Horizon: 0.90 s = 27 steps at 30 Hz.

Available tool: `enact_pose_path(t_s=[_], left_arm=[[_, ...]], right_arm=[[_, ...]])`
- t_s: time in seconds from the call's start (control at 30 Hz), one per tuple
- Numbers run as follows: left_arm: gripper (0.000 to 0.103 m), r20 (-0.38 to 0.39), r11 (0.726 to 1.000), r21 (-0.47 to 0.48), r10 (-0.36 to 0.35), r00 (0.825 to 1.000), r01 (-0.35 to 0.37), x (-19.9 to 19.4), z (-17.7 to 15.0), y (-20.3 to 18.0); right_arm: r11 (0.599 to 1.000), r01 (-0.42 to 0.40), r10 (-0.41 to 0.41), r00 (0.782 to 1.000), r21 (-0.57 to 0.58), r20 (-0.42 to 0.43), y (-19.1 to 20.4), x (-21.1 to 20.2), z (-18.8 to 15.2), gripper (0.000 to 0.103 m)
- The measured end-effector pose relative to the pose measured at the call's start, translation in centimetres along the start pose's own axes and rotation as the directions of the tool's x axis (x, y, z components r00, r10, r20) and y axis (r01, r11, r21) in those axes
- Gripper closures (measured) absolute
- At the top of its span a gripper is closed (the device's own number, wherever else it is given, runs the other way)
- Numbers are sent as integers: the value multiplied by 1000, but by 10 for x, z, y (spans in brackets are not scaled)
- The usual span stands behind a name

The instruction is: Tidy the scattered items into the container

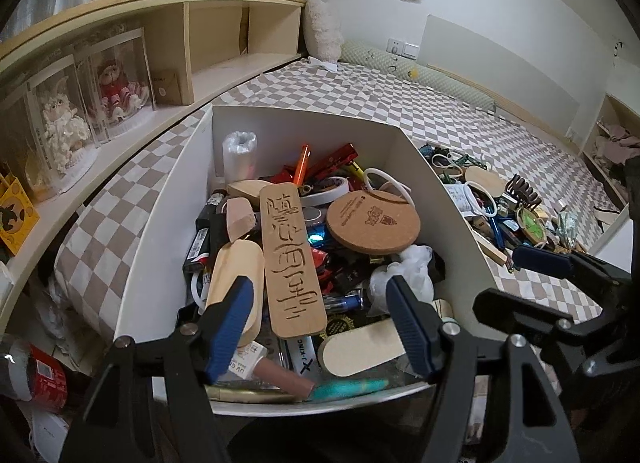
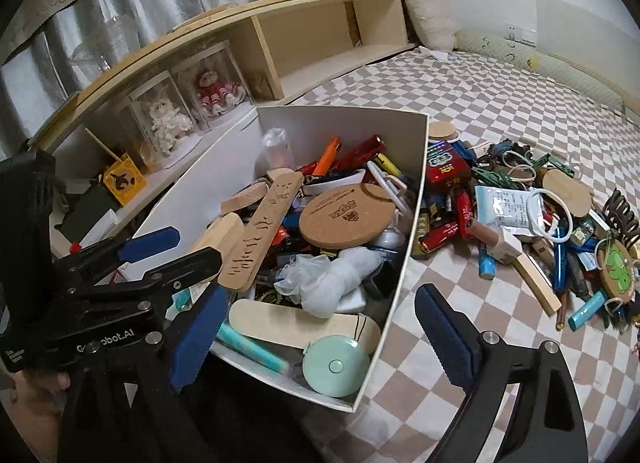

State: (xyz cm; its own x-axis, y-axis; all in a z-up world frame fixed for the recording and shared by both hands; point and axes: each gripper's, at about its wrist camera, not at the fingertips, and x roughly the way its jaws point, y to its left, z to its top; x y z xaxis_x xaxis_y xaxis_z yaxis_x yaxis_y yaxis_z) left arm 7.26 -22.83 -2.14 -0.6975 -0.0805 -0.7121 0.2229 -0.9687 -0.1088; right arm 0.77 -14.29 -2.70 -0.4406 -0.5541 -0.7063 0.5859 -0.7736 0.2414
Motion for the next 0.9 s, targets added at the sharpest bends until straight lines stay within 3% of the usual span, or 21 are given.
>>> enact_pose_path(t_s=[0.1, 0.17, 0.23, 0.9], left_arm=[[31, 10, 1000, -3, 2, 1000, -2, -3, 2, 0], [10, 28, 1000, -10, 3, 1000, -3, -7, 3, 0], [3, 49, 1000, -16, 3, 999, -2, -12, 5, -1], [0, 143, 1000, 20, 15, 990, -18, -49, 18, -23]], right_arm=[[1000, 16, -16, 1000, 10, 15, -3, -4, 1, 5], [999, 32, -32, 999, 8, 33, -5, -9, 1, 0], [999, 48, -49, 997, 5, 56, -5, -15, 2, 0], [988, 138, -151, 966, 75, 209, -29, -84, 0, 0]])
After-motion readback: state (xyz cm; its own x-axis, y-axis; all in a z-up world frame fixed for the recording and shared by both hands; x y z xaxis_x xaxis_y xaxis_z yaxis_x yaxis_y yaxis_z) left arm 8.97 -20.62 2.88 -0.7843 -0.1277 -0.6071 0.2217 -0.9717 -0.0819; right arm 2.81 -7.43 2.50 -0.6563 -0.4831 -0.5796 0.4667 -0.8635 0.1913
